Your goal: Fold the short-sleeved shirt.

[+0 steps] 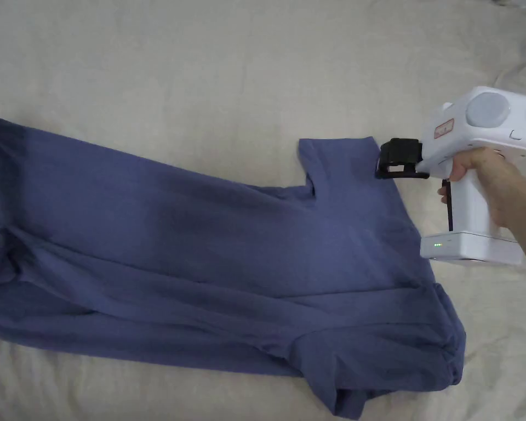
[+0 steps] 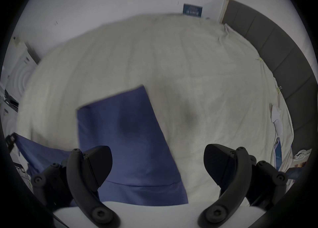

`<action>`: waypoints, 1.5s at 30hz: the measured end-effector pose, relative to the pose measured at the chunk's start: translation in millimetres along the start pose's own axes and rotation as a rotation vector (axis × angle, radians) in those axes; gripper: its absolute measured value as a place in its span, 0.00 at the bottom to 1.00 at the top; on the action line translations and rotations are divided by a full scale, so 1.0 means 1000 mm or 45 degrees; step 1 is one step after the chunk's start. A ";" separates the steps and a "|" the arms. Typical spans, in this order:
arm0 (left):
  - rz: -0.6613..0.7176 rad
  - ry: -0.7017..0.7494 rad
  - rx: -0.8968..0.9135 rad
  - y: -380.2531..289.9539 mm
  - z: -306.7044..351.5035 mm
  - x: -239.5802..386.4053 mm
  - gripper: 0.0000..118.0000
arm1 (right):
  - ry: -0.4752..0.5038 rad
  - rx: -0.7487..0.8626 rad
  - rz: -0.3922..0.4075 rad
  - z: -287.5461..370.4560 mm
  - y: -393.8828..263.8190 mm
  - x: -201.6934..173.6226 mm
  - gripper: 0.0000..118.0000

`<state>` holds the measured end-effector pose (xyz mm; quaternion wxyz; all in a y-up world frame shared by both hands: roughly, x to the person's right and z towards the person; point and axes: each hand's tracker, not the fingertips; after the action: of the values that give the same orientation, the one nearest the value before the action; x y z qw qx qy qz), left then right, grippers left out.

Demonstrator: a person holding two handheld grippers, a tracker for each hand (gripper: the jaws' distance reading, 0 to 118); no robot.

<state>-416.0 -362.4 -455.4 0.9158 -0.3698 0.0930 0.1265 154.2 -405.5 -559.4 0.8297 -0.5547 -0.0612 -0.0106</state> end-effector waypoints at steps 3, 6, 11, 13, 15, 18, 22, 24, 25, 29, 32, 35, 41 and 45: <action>-0.011 0.004 -0.007 -0.003 -0.004 0.001 0.00 | -0.006 -0.032 -0.021 -0.021 -0.003 0.000 0.91; -0.012 0.008 -0.019 -0.004 -0.008 0.001 0.00 | 0.040 -0.047 -0.103 -0.033 -0.003 0.006 0.76; -0.010 0.017 -0.031 -0.005 -0.014 0.001 0.00 | 0.056 -0.046 -0.163 -0.039 -0.008 0.009 0.39; -0.006 0.017 -0.038 -0.005 -0.018 -0.003 0.00 | 0.078 -0.040 -0.167 -0.036 -0.008 0.007 0.23; -0.004 0.019 -0.044 -0.006 -0.019 -0.002 0.00 | 0.093 -0.032 -0.157 -0.032 -0.007 0.003 0.03; 0.003 0.019 -0.051 -0.007 -0.018 -0.001 0.00 | 0.055 -0.026 -0.089 -0.028 -0.007 -0.004 0.02; 0.005 0.023 -0.058 -0.008 -0.015 0.001 0.00 | 0.071 -0.003 -0.120 -0.014 -0.006 0.002 0.02; 0.021 0.019 -0.061 -0.007 -0.013 -0.002 0.00 | 0.102 0.020 -0.138 -0.001 -0.004 0.007 0.02; 0.031 0.016 -0.060 -0.006 -0.012 -0.003 0.00 | 0.133 0.041 -0.143 0.006 -0.004 0.009 0.02; 0.083 0.001 -0.056 0.000 -0.008 -0.008 0.00 | 0.171 0.111 -0.141 0.041 0.002 0.015 0.02; 0.099 0.004 -0.044 0.002 -0.001 -0.010 0.00 | 0.191 0.171 -0.109 0.068 0.003 0.016 0.02; 0.131 -0.008 -0.027 0.003 0.012 -0.017 0.00 | 0.231 0.247 -0.108 0.097 -0.002 0.020 0.02; 0.189 -0.058 0.031 -0.004 0.055 -0.040 0.00 | 0.317 0.399 -0.121 0.151 -0.040 0.037 0.02; 0.208 -0.082 0.034 -0.022 0.077 -0.059 0.00 | 0.366 0.439 -0.185 0.169 -0.080 0.059 0.02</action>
<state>-459.7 -332.7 -371.0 0.9098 -0.3444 0.0951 0.2111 190.9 -277.4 -415.0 0.9095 -0.3916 0.0167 -0.1386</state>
